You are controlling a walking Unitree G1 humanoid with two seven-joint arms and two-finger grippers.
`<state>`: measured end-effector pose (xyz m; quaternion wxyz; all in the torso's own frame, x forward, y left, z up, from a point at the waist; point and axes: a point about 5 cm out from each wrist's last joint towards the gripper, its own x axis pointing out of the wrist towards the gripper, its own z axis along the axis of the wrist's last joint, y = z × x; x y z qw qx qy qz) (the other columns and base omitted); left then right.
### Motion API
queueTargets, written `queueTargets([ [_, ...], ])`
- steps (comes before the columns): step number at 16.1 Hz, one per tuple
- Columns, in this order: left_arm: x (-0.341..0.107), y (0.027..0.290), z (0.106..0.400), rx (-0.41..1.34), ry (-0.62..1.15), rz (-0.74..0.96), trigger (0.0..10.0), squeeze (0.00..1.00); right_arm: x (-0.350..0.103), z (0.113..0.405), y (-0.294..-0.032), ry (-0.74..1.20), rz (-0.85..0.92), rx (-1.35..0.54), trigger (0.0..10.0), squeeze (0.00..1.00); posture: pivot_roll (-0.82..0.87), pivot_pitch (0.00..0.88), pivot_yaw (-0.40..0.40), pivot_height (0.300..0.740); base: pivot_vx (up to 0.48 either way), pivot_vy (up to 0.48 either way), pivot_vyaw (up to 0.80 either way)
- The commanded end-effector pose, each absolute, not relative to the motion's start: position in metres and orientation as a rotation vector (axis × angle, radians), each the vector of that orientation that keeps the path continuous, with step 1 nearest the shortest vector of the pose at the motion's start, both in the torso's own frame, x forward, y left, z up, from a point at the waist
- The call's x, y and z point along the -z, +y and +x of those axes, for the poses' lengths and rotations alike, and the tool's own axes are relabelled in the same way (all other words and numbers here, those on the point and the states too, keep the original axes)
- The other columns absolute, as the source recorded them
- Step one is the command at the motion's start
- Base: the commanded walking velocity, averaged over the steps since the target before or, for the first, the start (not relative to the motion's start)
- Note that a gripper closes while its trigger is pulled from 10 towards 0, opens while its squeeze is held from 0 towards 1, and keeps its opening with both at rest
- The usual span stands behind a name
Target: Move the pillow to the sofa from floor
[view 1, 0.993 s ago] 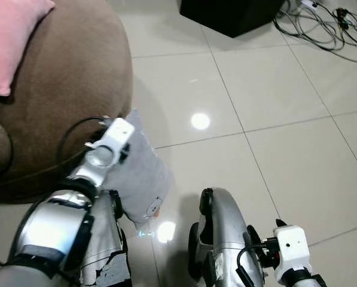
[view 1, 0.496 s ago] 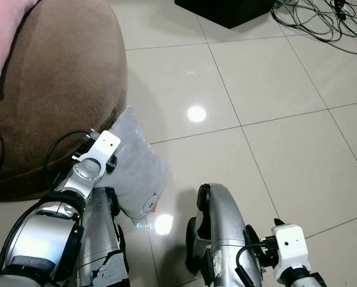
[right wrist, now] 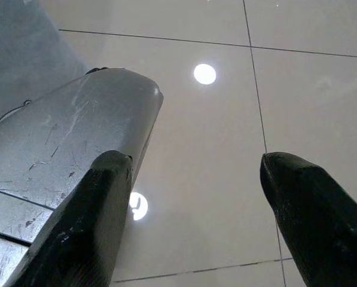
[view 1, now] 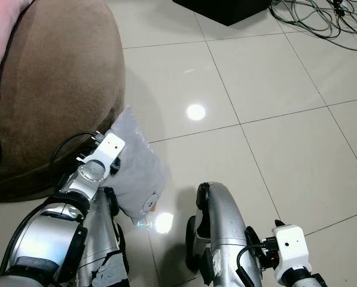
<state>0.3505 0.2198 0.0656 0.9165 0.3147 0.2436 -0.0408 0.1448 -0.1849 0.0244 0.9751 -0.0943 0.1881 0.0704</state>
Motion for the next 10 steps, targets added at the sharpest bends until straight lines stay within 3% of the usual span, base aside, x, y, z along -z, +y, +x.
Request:
queueTargets([
  [1, -0.0530, 0.2119, 0.3435, 0.135, 0.537, 0.610, 0.0, 0.00, -0.0217, 0.1366, -0.1900, 0.418, -0.212, -0.138, 10.0, 0.00, -0.06, 0.360, -0.173, 0.546, 0.000, 0.000, 0.00],
  [10, -0.0572, 0.2044, 0.3472, 0.124, 0.483, 0.519, 0.0, 0.00, -0.0225, 0.1333, -0.1893, 0.427, -0.211, -0.132, 10.0, 0.00, -0.07, 0.369, -0.168, 0.546, 0.000, 0.000, 0.00],
])
